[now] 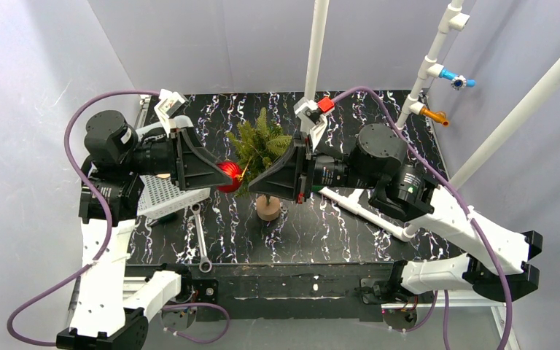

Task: Decorate the small christmas tree
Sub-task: Hang the decoration item on the Christmas tree.

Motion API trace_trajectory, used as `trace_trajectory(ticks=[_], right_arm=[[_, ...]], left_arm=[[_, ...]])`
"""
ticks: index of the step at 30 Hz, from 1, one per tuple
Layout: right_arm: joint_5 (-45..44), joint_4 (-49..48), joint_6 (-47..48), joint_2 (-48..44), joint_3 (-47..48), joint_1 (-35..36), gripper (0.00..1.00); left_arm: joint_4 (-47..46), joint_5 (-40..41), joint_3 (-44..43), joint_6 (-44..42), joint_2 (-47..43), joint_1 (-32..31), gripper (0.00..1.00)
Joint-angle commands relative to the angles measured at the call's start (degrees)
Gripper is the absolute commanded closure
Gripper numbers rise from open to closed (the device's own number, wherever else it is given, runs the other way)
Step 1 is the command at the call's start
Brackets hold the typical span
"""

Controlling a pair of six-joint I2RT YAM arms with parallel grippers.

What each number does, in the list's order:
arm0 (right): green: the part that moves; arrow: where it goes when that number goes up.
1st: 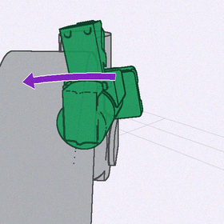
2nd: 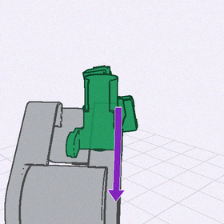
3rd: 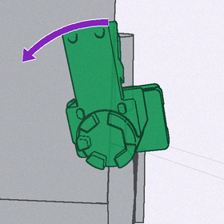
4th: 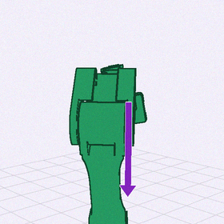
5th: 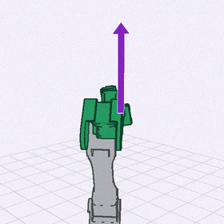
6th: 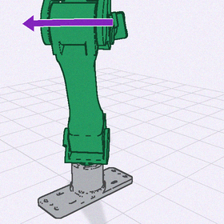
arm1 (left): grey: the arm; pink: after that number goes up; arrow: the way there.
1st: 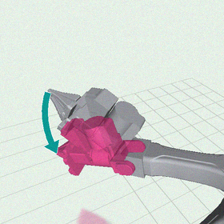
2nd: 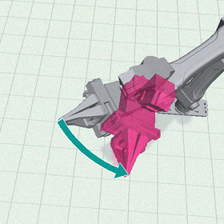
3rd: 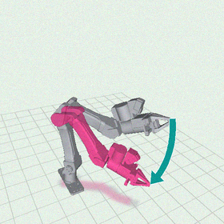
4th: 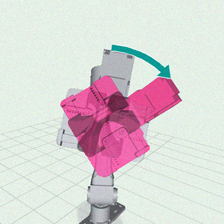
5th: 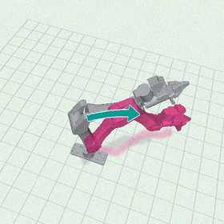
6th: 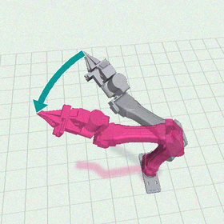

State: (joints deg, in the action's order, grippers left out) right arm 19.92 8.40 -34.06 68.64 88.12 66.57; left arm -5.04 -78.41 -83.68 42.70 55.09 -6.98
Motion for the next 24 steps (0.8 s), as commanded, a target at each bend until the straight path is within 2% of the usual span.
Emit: trace_trajectory(ticks=[1, 5, 8, 10, 14, 19, 24], right_arm=[[-1.8, -4.5, -0.3, -2.0, -1.8, 0.4, 0.99], [-3.9, -4.4, -0.1, -2.2, -2.1, 0.4, 0.99], [-6.2, -4.6, 0.2, -1.9, -1.9, 0.3, 0.67], [-6.7, -4.6, 0.7, -1.3, -1.3, 0.3, 0.60], [-7.2, -4.5, 1.2, 0.1, 0.4, 0.3, 0.60], [-9.7, -5.0, 1.7, 0.4, 0.5, 0.3, 0.66], [-10.8, -5.7, 1.9, 0.5, 0.8, 0.1, 0.67]], left_arm=[[-3.5, -2.2, 0.5, 0.5, -0.5, -0.1, 1.00], [-4.1, -2.3, 0.9, 1.0, -0.4, -0.2, 1.00], [-4.2, -2.3, 0.9, 1.1, -0.5, -0.1, 1.00], [-4.8, -2.4, 0.8, 1.5, -0.6, -0.1, 1.00], [-5.6, -2.4, 0.9, 2.4, -0.5, -0.1, 1.00], [-6.5, -2.5, 1.0, 3.0, -0.7, -0.1, 1.00], [-7.7, -2.3, 1.3, 4.1, -0.5, -0.1, 1.00]])
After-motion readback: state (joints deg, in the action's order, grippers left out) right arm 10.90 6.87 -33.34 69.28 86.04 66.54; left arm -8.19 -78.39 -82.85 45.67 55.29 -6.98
